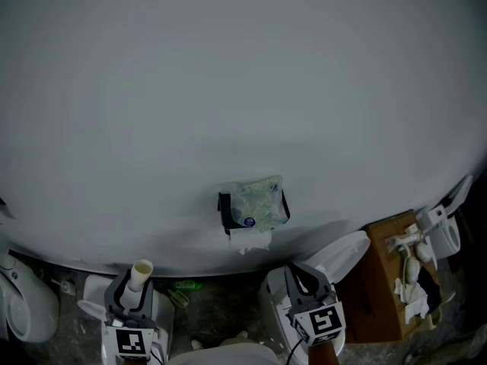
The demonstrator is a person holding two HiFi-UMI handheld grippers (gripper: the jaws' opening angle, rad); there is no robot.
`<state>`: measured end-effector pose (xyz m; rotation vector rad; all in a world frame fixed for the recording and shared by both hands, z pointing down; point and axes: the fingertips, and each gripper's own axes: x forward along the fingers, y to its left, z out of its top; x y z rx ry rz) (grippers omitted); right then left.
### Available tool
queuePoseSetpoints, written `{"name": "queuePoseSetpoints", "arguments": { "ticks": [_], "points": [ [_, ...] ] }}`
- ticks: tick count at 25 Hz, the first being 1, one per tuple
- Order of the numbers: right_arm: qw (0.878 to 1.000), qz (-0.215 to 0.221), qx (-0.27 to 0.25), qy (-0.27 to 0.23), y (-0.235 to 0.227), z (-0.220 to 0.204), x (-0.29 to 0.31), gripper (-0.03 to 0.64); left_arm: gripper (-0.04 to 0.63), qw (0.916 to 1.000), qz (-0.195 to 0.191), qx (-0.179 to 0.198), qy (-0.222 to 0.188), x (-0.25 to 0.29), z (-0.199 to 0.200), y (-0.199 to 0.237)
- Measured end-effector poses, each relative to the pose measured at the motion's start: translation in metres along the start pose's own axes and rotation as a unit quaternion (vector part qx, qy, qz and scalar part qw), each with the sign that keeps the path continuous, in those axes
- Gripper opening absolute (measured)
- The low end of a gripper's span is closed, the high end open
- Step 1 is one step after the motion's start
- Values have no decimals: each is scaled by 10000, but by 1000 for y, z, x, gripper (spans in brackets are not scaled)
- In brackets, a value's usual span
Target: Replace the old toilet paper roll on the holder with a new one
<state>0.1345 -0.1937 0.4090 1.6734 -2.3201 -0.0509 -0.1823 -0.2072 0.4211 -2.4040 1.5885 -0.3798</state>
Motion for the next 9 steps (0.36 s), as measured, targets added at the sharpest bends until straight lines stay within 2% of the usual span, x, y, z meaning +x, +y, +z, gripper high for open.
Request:
{"name": "queuePoseSetpoints", "arguments": {
  "ticks": [9],
  "points": [
    [9998,27,-179,-65,8,5,3,0,187,9999,94,-49,128,-16,-8,9]
  ]
}}
